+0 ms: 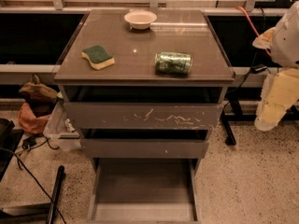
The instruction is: Place green can into bottom drawer
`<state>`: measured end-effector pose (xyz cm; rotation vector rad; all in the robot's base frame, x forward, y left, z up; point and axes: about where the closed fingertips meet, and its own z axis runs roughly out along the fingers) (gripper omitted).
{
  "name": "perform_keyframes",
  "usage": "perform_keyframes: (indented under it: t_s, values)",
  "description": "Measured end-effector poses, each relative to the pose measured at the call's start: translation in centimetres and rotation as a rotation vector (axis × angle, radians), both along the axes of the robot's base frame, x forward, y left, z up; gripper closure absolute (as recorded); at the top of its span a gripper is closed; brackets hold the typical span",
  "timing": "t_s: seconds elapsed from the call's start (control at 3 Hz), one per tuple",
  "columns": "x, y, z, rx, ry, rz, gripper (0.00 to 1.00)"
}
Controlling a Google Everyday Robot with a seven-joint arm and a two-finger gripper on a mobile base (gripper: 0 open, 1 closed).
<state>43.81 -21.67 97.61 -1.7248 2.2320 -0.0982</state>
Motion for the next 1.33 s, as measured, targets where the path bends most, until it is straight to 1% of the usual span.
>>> perform_keyframes:
  t_s: [0.33, 0.67, 1.0, 1.33]
  values:
    - [0.0, 0.0, 0.0, 0.0, 0.0, 0.0, 0.0]
    - [1.5, 0.5, -1.6, 0.025, 0.0, 0.024, 0.0]
    - [5.7, 2.0, -4.0, 0.102, -0.019, 0.076, 0.0]
    - [11.1, 4.2, -6.2, 0.208, -0.038, 0.115, 0.0]
